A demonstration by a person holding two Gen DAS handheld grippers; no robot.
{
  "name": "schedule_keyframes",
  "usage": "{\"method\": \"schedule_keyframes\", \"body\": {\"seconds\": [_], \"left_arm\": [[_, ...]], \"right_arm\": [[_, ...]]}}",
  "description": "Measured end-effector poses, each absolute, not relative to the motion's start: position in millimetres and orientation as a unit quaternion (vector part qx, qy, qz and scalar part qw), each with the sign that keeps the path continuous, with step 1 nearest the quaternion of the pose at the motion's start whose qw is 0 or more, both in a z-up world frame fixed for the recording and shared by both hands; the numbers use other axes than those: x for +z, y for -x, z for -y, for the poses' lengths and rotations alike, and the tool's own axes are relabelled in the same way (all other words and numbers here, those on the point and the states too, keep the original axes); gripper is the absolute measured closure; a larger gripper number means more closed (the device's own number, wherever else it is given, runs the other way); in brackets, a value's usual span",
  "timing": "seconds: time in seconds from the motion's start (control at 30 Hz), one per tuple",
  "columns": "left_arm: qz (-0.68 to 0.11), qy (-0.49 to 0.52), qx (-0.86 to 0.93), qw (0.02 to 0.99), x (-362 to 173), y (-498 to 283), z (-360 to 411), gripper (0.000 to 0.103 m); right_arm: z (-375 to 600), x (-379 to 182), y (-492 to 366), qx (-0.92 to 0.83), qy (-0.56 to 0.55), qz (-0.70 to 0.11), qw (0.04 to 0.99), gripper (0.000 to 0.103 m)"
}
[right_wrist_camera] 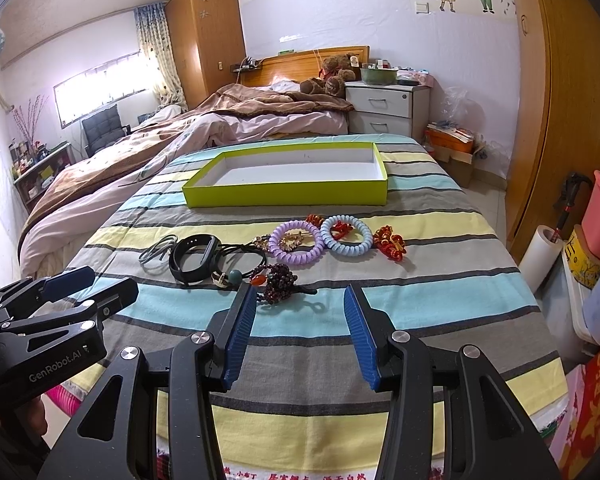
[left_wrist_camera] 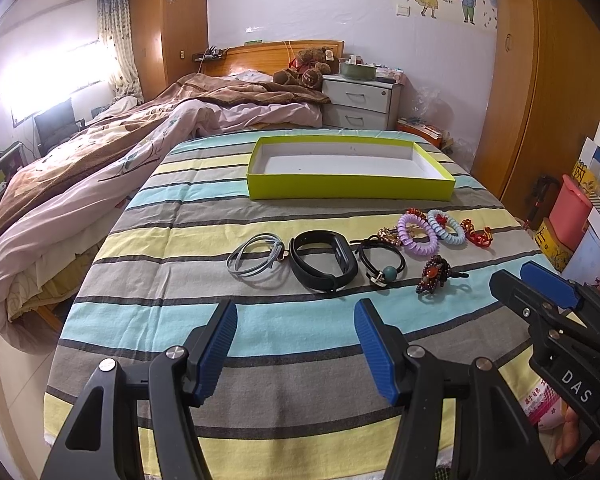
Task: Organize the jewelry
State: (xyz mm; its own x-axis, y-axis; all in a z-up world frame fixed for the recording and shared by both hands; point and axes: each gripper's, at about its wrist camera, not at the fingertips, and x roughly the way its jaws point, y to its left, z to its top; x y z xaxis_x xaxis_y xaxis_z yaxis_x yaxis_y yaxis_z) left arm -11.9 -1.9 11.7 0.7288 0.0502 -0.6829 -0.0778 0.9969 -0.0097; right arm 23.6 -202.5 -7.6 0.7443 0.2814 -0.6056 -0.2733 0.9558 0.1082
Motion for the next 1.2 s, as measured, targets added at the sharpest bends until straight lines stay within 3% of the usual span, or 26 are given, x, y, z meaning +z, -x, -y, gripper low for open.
{"method": "schedule_keyframes", "body": {"seconds": [0.5, 0.63, 1.2], "left_arm": [[-0.393, 0.049, -0.008, 0.918, -0.2, -4.9, -15.1, 0.042], [-0.399, 0.067, -0.018, 0.914, -3.1, -9.7, -27.4, 0.042], [-0.418, 0.137, -0.022, 0.898, -7.9, -33.4, -83.1, 0.043]], "right_arm": [[199.1, -17.9, -39.0, 0.165, -0.007, -0.347, 0.923, 0.056], [194.9, -23.7, -52.2, 0.188, -0.026, -0.362, 0.913, 0.047], [168.9, -48.0, -97.7, 0.186, -0.019, -0.418, 0.889, 0.047]]}}
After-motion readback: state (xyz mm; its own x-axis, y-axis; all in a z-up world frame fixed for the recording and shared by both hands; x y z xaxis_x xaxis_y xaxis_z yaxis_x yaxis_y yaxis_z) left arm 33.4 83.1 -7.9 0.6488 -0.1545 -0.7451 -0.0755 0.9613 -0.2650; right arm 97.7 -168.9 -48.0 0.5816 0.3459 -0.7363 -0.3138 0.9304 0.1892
